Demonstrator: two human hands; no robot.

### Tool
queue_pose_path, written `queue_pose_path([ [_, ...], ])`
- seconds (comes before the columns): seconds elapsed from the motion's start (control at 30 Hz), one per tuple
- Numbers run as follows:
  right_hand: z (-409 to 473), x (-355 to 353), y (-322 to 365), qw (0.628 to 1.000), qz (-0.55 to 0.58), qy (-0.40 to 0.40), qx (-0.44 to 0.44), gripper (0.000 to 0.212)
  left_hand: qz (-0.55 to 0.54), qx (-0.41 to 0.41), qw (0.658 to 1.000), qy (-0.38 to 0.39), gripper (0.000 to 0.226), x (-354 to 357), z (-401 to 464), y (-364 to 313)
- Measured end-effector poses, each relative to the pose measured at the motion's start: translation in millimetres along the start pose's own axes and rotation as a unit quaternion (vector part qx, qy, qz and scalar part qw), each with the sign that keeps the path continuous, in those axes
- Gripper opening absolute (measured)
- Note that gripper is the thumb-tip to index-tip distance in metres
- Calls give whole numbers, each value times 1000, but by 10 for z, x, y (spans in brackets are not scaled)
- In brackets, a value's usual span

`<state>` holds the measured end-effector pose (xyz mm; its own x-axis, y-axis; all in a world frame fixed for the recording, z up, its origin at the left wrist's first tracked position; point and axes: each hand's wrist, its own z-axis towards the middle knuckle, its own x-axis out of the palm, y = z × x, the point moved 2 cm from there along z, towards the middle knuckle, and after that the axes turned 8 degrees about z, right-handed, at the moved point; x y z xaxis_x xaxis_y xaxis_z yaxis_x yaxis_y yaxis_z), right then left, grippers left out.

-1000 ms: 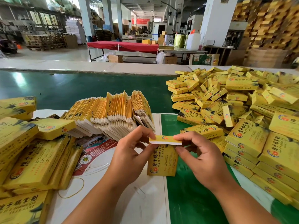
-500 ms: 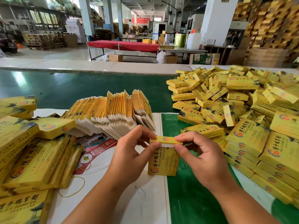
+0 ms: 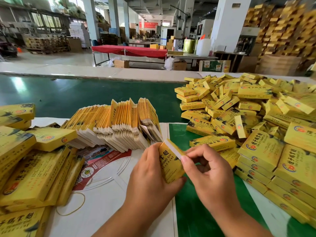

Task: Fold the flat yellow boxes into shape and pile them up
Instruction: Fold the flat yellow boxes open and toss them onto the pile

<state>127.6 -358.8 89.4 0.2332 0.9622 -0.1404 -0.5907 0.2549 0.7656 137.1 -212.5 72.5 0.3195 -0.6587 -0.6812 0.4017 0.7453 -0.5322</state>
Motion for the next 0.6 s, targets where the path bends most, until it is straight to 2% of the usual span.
queue_pose_path([
  [0.17, 24, -13, 34, 999, 34, 1, 38, 15, 53, 22, 998, -2, 74, -48, 15, -11],
  [0.4, 32, -93, 58, 998, 39, -34, 30, 11, 94, 40, 995, 16, 75, -77, 20, -65],
  [0.6, 46, -91, 75, 997, -70, 16, -20, 11, 110, 43, 993, 19, 75, -72, 7, -61],
])
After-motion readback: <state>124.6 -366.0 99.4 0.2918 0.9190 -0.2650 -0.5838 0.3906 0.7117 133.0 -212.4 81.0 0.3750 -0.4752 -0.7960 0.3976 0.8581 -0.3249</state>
